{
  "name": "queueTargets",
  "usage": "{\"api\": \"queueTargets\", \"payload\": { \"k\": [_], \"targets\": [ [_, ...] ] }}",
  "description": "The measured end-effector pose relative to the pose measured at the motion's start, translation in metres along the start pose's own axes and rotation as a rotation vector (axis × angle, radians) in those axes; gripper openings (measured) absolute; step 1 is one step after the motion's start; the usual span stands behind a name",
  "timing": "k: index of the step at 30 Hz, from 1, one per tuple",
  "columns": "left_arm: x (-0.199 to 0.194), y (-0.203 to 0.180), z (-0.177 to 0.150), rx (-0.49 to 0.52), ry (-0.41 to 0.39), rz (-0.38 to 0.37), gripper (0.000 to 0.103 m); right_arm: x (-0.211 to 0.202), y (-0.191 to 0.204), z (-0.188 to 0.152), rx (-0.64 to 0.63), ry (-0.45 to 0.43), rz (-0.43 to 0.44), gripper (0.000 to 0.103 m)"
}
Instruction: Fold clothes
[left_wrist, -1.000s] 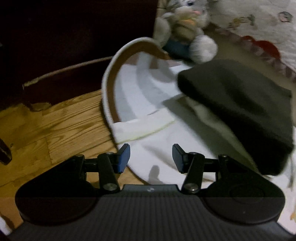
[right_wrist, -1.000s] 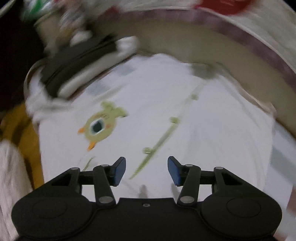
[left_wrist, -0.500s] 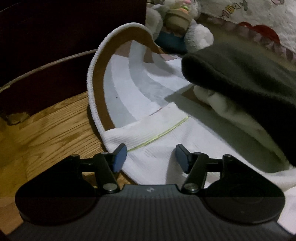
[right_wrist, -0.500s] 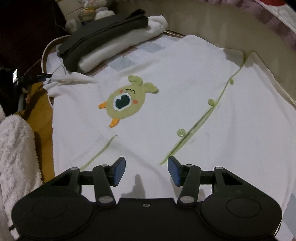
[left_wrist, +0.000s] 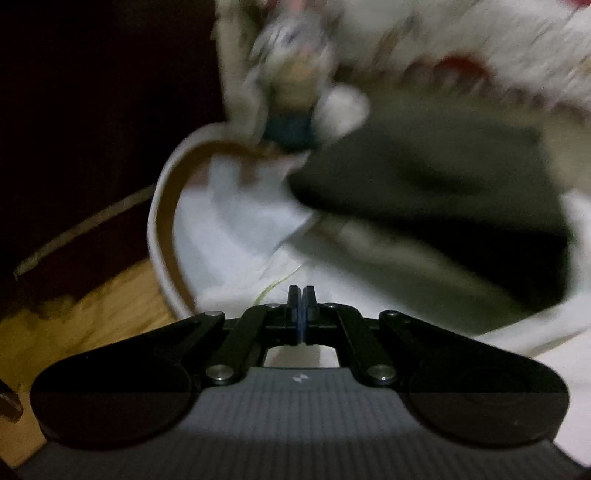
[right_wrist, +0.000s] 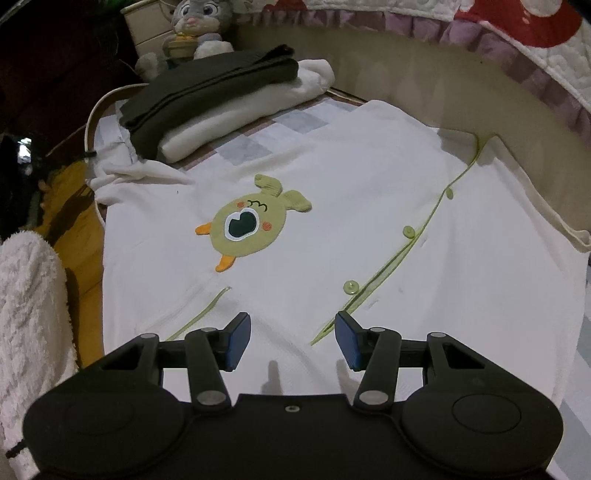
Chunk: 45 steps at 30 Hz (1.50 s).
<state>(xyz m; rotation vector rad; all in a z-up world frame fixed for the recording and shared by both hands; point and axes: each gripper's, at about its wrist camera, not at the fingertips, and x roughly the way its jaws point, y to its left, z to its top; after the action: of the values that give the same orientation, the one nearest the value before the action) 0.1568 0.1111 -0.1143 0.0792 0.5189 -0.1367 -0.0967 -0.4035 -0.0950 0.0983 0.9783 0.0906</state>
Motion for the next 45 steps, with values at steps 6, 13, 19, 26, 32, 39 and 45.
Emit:
{"api": "queueTargets", "payload": {
  "k": [6,13,19,26,32,39,45],
  "targets": [
    [-0.073,-0.036,0.011,0.013,-0.090,-0.182,0.000,-0.004,0.004,-0.001,-0.007,-0.014,-0.008,0.056],
    [-0.149,-0.113,0.036,0.130,-0.186,-0.454,0.000,-0.019,0.012,0.001,-0.011,-0.048,-0.004,0.056],
    [-0.212,-0.226,0.040,0.137,-0.197,-0.855,0.000,-0.032,0.010,-0.011,0.062,-0.061,0.018,0.056],
    [-0.214,-0.368,-0.045,0.181,0.092,-0.941,0.007,-0.022,0.001,-0.056,0.142,0.028,-0.033,0.056],
    [-0.189,-0.365,-0.069,0.374,0.196,-0.808,0.019,0.010,-0.023,-0.100,0.340,0.249,-0.024,0.053],
    [-0.099,-0.325,-0.012,0.299,0.305,-0.506,0.044,-0.004,-0.050,-0.113,0.586,0.145,0.166,0.053],
    [-0.039,-0.279,-0.027,0.075,0.474,-0.387,0.035,-0.031,-0.054,-0.109,0.605,-0.015,0.259,0.054]
  ]
}}
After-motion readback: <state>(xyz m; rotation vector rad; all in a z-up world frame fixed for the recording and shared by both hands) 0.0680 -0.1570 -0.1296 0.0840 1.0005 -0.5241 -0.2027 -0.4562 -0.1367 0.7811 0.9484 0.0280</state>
